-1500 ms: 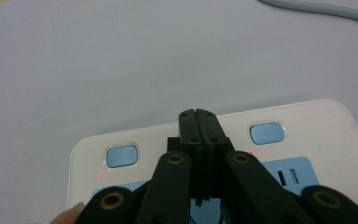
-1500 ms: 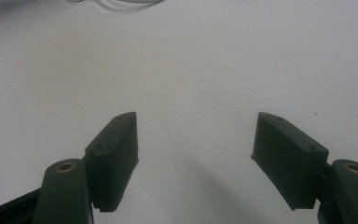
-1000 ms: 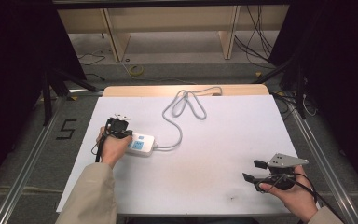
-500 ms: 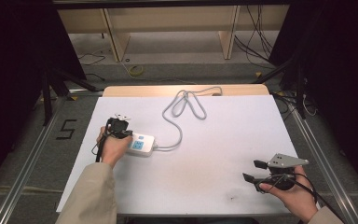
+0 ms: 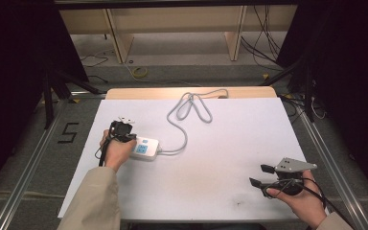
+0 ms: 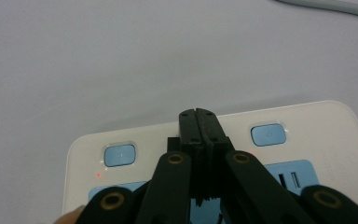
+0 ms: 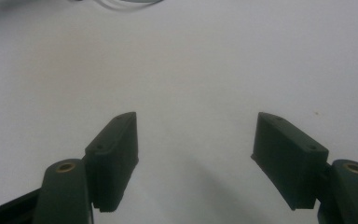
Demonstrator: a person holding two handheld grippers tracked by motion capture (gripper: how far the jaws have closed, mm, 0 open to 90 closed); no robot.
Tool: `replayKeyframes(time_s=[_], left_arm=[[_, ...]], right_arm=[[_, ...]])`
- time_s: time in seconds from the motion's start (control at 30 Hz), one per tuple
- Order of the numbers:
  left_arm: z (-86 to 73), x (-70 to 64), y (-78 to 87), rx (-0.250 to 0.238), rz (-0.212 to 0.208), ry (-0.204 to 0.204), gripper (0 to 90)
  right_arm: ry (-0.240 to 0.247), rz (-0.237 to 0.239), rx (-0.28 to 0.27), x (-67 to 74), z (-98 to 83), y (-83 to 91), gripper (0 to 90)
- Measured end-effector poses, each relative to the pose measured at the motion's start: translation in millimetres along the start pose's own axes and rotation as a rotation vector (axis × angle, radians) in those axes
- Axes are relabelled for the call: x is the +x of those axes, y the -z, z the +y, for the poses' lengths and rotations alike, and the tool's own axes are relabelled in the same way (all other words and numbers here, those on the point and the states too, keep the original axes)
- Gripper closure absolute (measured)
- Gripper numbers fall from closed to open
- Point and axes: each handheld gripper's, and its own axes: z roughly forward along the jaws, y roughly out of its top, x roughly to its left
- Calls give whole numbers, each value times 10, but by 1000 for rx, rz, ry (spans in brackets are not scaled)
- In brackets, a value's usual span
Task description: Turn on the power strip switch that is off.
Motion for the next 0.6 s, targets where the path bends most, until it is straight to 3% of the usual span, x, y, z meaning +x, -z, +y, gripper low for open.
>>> replayKeyframes(time_s=[0.6], left_arm=[[17,-25,-13,7,18,-26,900]], right_arm=[[0,0,1,0,0,4,312]])
